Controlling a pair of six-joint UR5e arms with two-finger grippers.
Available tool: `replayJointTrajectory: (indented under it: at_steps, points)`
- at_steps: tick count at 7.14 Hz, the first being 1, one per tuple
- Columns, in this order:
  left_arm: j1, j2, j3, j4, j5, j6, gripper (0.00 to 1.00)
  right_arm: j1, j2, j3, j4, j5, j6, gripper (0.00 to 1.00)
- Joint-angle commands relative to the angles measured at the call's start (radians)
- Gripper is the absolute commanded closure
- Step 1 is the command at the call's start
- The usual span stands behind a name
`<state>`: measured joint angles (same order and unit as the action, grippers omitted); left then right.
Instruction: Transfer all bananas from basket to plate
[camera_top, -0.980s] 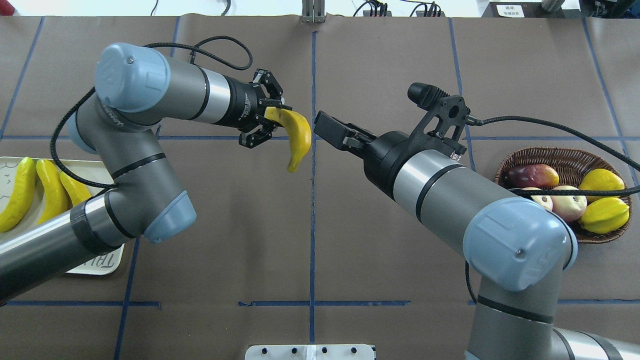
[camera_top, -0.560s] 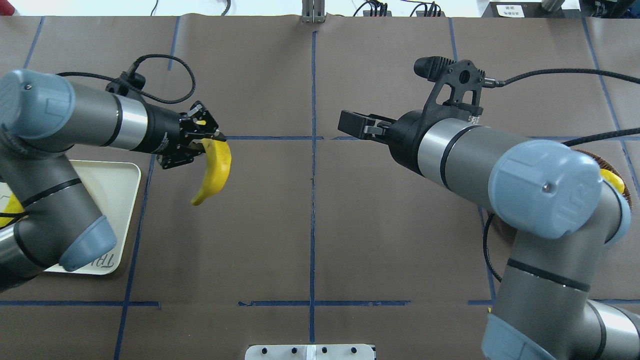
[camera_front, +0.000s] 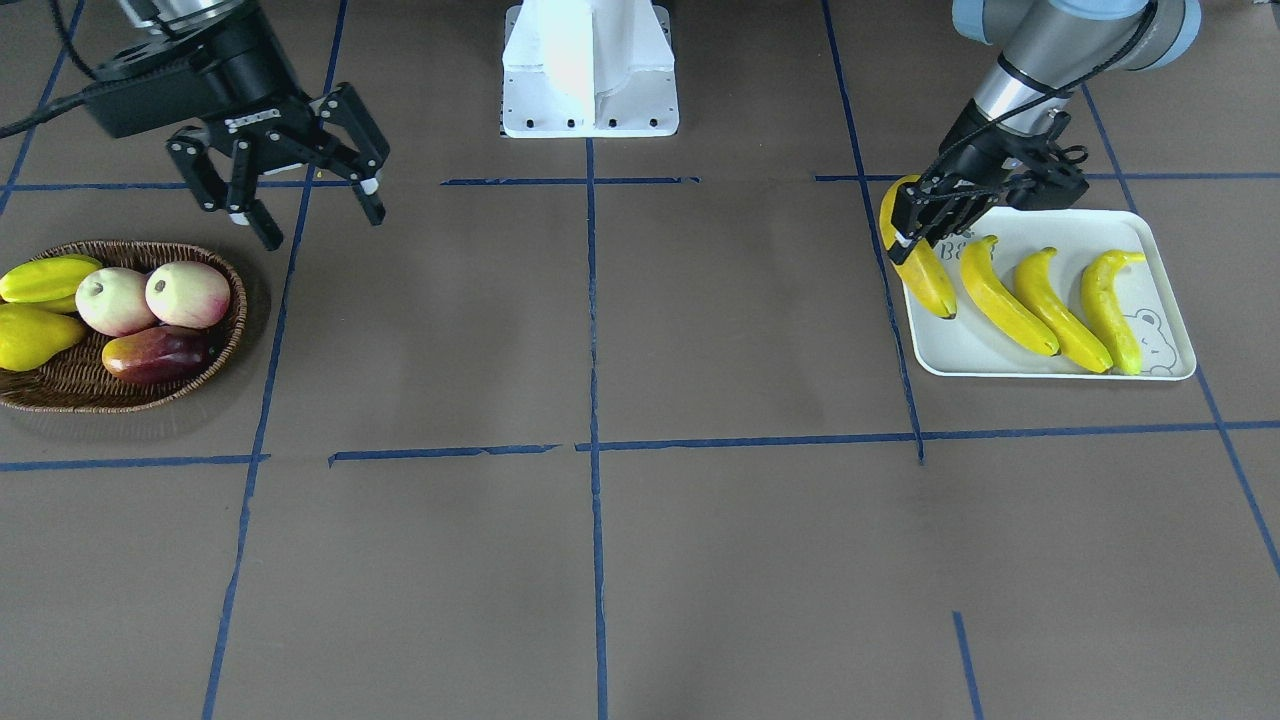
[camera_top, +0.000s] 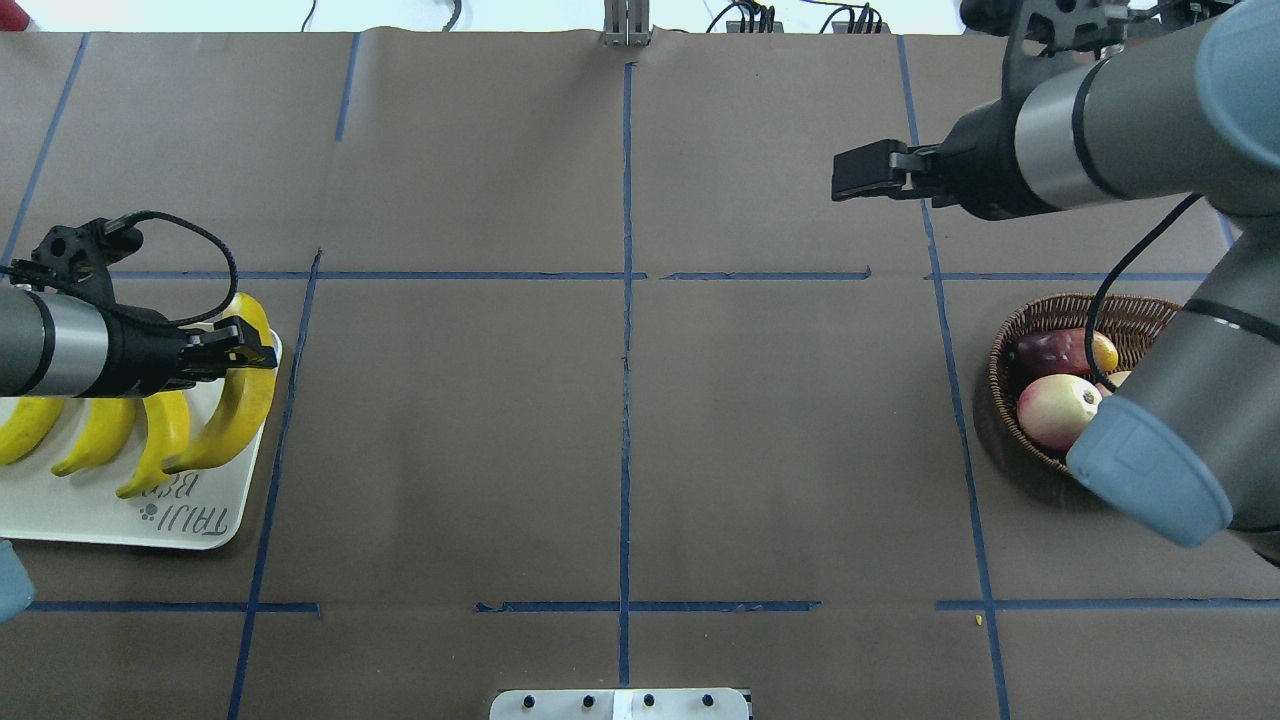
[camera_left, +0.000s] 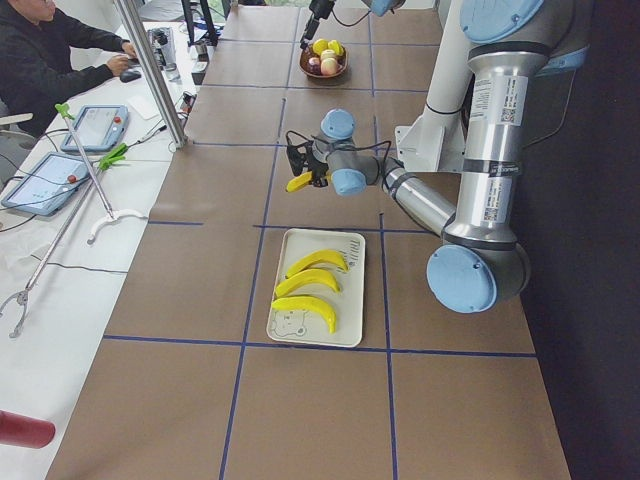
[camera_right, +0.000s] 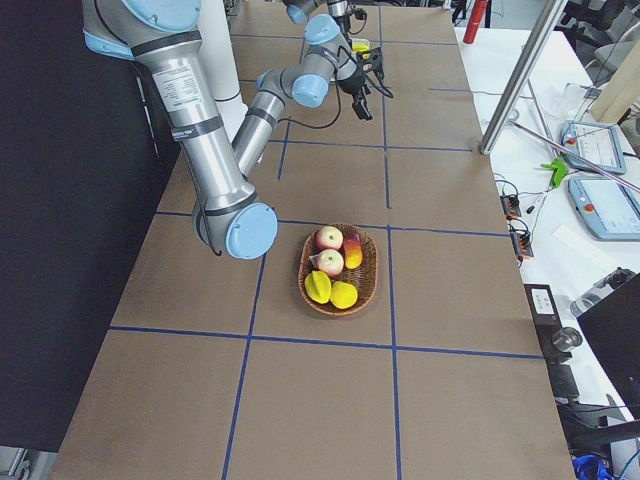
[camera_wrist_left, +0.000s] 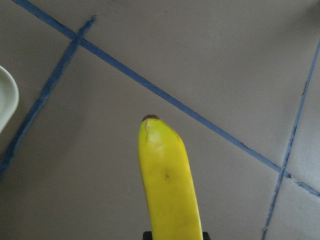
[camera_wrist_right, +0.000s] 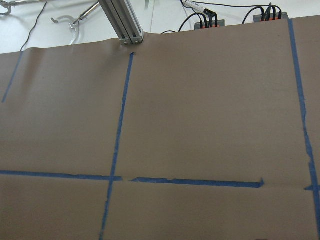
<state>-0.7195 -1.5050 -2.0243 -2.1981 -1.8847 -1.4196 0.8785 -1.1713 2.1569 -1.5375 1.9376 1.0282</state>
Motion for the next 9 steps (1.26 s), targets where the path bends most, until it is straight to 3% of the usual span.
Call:
replayJointTrajectory:
  at_steps: [1,3,4,5,9]
  points:
    - [0.006,0.061,0.021,-0.002,0.024,0.088,1.00,0.118,-0.007,-0.029,-0.084,0.139,-0.140,0.00]
    - [0.018,0.057,0.048,-0.002,0.025,0.087,1.00,0.122,-0.008,-0.039,-0.084,0.139,-0.140,0.00]
    - [0.021,0.057,0.068,-0.006,0.024,0.088,0.93,0.122,-0.010,-0.040,-0.084,0.141,-0.140,0.00]
    - [0.025,0.049,0.097,-0.029,0.024,0.085,0.01,0.123,-0.010,-0.040,-0.084,0.141,-0.140,0.00]
    - [0.023,0.060,0.148,-0.184,0.024,0.090,0.00,0.145,-0.019,-0.042,-0.089,0.150,-0.148,0.00]
